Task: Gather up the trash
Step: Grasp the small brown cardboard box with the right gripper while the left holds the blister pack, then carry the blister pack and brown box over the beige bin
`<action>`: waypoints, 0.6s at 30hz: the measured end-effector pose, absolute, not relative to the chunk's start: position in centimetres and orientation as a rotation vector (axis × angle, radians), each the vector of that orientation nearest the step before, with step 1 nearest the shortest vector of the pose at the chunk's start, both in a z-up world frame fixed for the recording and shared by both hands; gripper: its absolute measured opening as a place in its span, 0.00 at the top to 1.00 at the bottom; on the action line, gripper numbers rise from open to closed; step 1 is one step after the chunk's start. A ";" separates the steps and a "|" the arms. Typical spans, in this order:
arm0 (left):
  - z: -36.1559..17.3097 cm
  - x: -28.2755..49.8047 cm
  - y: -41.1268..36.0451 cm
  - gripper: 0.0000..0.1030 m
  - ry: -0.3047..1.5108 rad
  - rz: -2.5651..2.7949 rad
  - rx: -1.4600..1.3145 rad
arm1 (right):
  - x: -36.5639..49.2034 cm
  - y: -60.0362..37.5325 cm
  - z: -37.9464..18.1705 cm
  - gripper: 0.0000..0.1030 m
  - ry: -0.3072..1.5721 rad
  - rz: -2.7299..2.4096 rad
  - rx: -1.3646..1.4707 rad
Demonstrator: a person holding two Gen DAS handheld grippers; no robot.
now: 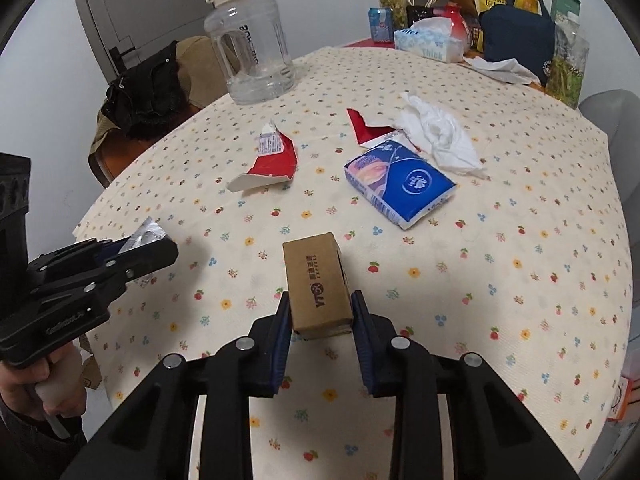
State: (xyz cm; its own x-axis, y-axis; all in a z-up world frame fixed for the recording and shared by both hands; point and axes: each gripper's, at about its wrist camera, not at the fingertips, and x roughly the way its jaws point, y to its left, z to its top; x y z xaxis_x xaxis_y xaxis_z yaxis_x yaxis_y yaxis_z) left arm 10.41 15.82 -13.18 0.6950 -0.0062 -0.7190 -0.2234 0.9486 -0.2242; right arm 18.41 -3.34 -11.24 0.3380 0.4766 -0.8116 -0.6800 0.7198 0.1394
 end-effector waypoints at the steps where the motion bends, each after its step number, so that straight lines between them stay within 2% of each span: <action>1: -13.1 10.5 15.6 0.74 0.796 0.121 -0.305 | 18.3 -3.6 -11.1 0.72 0.959 0.760 -0.237; 18: -11.6 14.1 7.9 0.74 0.804 -0.029 -0.195 | 16.6 -12.3 -8.6 0.72 0.902 0.681 -0.119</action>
